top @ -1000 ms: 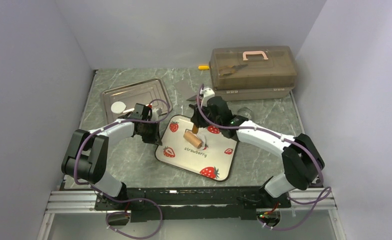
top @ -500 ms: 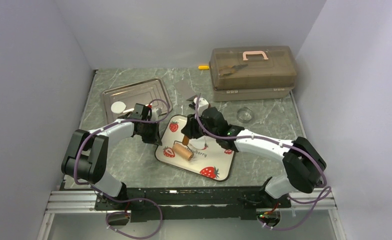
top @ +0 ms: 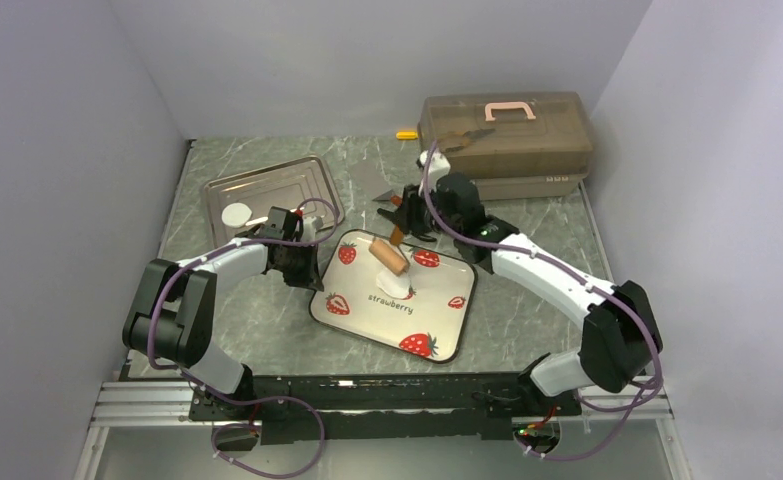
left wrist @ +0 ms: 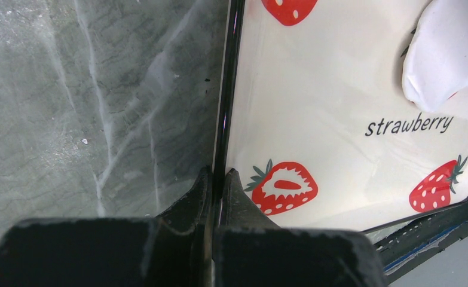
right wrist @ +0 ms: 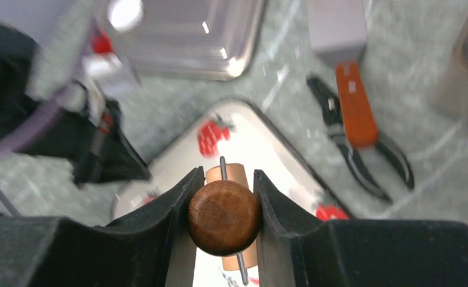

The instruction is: Roll out the dumpling wrappers from the dough

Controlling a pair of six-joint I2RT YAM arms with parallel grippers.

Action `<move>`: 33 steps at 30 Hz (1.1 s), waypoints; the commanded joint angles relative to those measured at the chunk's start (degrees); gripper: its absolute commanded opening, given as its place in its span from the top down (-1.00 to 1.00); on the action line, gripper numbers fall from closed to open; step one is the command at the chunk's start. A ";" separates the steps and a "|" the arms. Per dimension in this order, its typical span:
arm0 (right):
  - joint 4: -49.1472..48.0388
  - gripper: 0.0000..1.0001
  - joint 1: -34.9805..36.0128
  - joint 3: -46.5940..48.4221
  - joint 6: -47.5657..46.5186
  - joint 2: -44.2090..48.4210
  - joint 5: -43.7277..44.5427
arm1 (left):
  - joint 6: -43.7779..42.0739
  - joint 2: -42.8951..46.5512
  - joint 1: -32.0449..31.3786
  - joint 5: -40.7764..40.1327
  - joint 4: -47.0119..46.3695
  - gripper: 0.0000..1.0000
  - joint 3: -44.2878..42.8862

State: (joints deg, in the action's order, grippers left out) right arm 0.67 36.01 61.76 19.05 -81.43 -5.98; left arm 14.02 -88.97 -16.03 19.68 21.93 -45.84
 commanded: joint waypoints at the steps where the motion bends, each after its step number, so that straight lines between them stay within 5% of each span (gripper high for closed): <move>1: 2.69 1.00 1.21 -8.42 -2.43 -1.07 2.46 | -1.24 1.40 0.83 -3.82 -0.89 1.00 0.60; 13: -9.46 1.00 7.31 -27.99 5.59 -3.00 7.02 | -1.02 0.23 0.83 -2.54 -1.13 1.00 0.74; 17: -5.09 1.00 7.42 -21.29 2.60 -1.68 2.73 | -0.96 -0.21 0.87 -2.29 -1.15 1.00 0.63; 26: -7.61 1.00 4.49 2.63 6.49 -2.09 -23.09 | -1.05 -0.15 0.83 -2.35 -1.15 1.00 0.58; 33: 3.72 1.00 1.69 4.83 -1.54 -0.64 -0.25 | -1.17 0.24 0.84 -2.44 -1.19 1.00 0.58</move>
State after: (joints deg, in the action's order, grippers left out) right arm -1.93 38.50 65.71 22.39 -83.88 -18.81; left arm 14.00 -88.97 -15.75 20.29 21.47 -45.54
